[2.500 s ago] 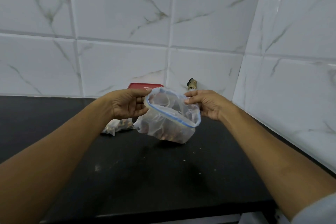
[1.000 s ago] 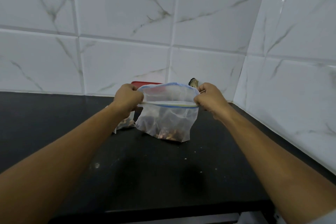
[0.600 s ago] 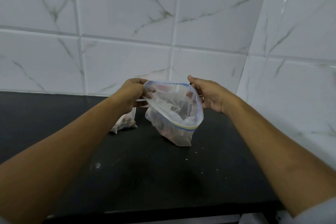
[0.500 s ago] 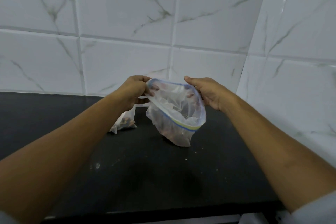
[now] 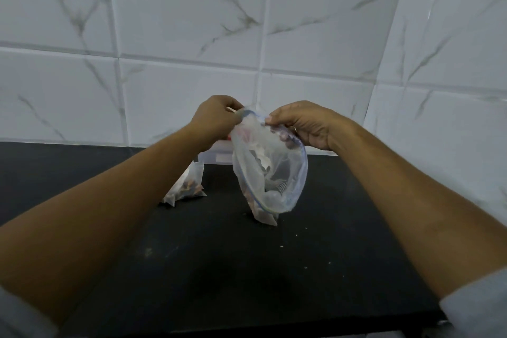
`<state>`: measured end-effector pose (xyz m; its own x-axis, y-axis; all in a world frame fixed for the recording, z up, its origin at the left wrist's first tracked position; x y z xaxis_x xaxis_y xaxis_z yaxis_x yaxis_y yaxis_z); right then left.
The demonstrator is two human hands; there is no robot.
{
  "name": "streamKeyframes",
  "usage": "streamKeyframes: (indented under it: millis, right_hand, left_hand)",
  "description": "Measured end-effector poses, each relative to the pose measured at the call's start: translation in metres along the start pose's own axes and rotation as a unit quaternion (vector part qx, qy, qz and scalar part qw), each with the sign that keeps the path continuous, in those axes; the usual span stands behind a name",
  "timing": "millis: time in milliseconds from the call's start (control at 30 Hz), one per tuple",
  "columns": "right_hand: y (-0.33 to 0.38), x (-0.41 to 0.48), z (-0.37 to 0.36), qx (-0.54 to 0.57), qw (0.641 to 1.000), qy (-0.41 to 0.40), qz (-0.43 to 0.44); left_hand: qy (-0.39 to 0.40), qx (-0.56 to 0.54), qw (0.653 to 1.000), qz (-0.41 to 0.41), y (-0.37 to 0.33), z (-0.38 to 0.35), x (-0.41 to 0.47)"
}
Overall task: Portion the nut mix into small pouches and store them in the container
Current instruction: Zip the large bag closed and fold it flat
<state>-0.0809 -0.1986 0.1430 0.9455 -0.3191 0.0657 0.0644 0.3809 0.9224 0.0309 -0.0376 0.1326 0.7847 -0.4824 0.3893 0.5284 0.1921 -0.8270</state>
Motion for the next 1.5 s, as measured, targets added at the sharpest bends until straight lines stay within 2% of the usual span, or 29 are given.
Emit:
streamKeyframes:
  millis: [67,133,200,267,400,533,800,900,933,967,1033,1100,1200,1267,1333,1400,1500]
  right_hand:
    - [0.001,0.002,-0.002,0.006,1.0,0.007,0.003]
    - [0.002,0.002,-0.002,-0.003,1.0,0.013,0.005]
    - [0.003,0.002,0.0,-0.031,0.999,-0.005,0.016]
    - [0.004,0.002,0.004,-0.051,0.997,-0.039,0.029]
    - [0.002,0.005,0.008,-0.064,0.994,-0.082,0.04]
    - [0.001,0.007,0.008,-0.068,0.992,-0.098,0.05]
    - [-0.001,0.01,0.004,-0.078,0.989,-0.115,0.052]
    - [-0.003,0.011,0.007,-0.097,0.986,-0.128,0.051]
    - [-0.003,0.011,0.008,-0.109,0.983,-0.135,0.055]
    - [-0.003,0.011,0.01,-0.129,0.979,-0.143,0.064]
    - [-0.003,0.01,0.015,-0.2,0.961,-0.167,0.088]
    - [-0.002,0.008,0.016,-0.262,0.94,-0.19,0.11]
    - [-0.002,0.007,0.014,-0.271,0.932,-0.211,0.116]
    - [-0.007,0.008,0.012,-0.17,0.967,-0.175,0.068]
    - [-0.016,0.005,0.007,-0.06,0.994,-0.091,-0.017]
    - [-0.024,0.002,0.006,-0.025,0.996,-0.026,-0.078]
    - [-0.035,-0.003,0.005,0.034,0.992,0.053,-0.106]
  left_hand:
    - [-0.05,0.065,0.997,0.004,0.003,0.007,0.0]
    - [-0.001,0.035,0.996,0.076,0.01,0.001,-0.002]
    - [0.087,-0.071,0.98,0.162,0.014,-0.01,-0.007]
    - [0.141,-0.182,0.95,0.211,0.015,-0.018,-0.011]
    - [0.153,-0.321,0.894,0.274,0.022,-0.026,-0.011]
    - [0.187,-0.358,0.869,0.286,0.023,-0.035,-0.015]
    - [0.241,-0.392,0.851,0.254,0.019,-0.041,-0.015]
    - [0.226,-0.399,0.858,0.231,0.018,-0.039,-0.015]
    - [0.214,-0.385,0.871,0.217,0.016,-0.038,-0.015]
    - [0.191,-0.346,0.897,0.197,0.015,-0.035,-0.013]
    - [0.099,-0.196,0.967,0.131,0.014,-0.021,-0.007]
    - [0.002,-0.065,0.996,0.056,0.008,-0.007,-0.003]
    - [-0.083,-0.011,0.997,0.001,0.002,0.002,-0.002]
    - [-0.097,-0.012,0.995,0.019,0.006,0.003,-0.001]
    - [-0.066,-0.035,0.995,0.071,0.015,0.001,-0.002]
    - [-0.034,-0.07,0.989,0.125,0.022,0.0,-0.006]
    - [0.024,-0.18,0.966,0.184,0.025,-0.006,-0.014]
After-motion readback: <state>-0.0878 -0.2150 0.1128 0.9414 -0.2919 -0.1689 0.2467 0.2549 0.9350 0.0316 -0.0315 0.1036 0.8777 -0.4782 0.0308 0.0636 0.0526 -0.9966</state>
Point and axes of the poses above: each hand's wrist, its own x-axis towards the middle knuckle, its own z-axis out of the back of the hand, y = z × x, the point moved 5 cm from there along x, towards the middle knuckle, and after that the axes turned 3 degrees about -x, right-handed, at the moved point
